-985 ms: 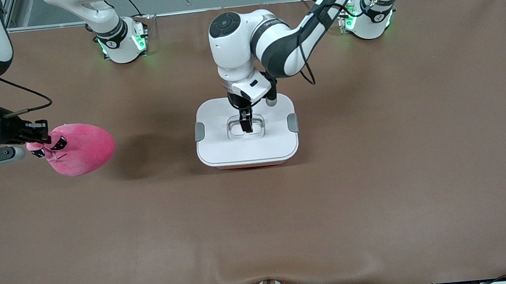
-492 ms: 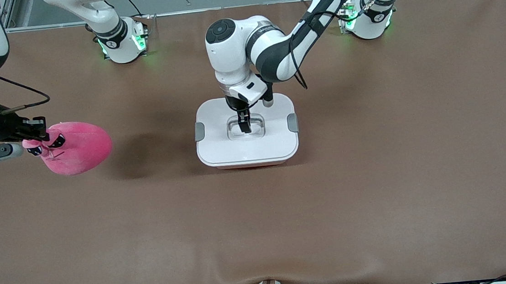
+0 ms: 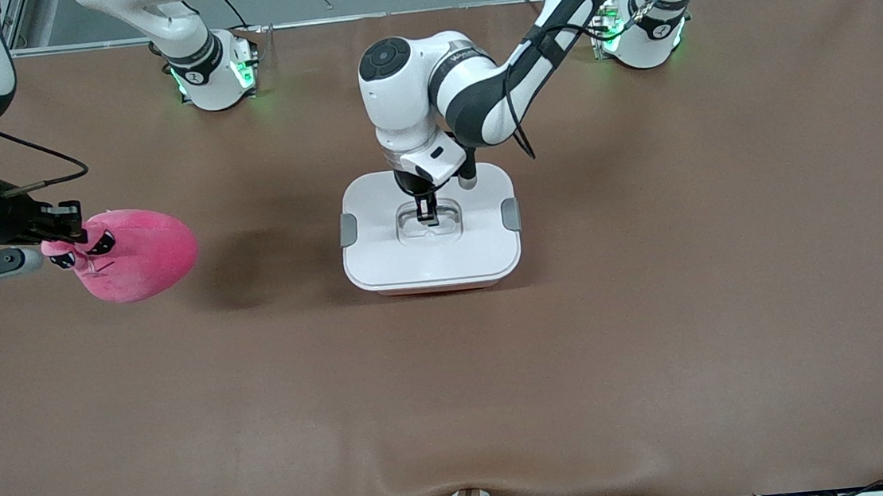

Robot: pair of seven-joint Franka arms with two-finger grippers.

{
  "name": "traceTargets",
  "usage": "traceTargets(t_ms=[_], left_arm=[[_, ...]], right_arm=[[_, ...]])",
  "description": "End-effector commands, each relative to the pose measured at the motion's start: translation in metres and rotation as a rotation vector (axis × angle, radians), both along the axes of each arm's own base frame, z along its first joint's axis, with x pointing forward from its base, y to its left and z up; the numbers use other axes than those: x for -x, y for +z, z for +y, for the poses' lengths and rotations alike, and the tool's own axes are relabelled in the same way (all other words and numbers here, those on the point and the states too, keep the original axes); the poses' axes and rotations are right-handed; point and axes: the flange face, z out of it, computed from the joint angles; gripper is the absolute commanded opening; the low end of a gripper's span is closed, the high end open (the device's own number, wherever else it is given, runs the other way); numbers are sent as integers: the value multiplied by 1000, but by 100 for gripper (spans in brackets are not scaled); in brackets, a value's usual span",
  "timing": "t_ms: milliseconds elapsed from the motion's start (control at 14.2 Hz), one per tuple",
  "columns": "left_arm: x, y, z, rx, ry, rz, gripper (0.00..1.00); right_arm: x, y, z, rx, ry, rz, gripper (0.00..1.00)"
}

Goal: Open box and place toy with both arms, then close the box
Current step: 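Grasp the white lid handle with the left gripper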

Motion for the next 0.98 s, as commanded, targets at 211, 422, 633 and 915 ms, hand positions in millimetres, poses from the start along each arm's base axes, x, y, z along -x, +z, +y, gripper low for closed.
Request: traceTargets(t_ms=[211,422,633,915], left_arm=[[-3,5,-5,2,-6,-23,2],[-3,6,-5,1,-11,-25,0],[-3,8,-5,-1,-20,-32,0],[0,53,-3,29,-63,-68,0]], right_arm=[[5,7,13,-11,24,8,0],[6,8,27,-13,59,10,0],[6,8,32,-12,67,13,0],[5,5,38,-14,71,17,0]])
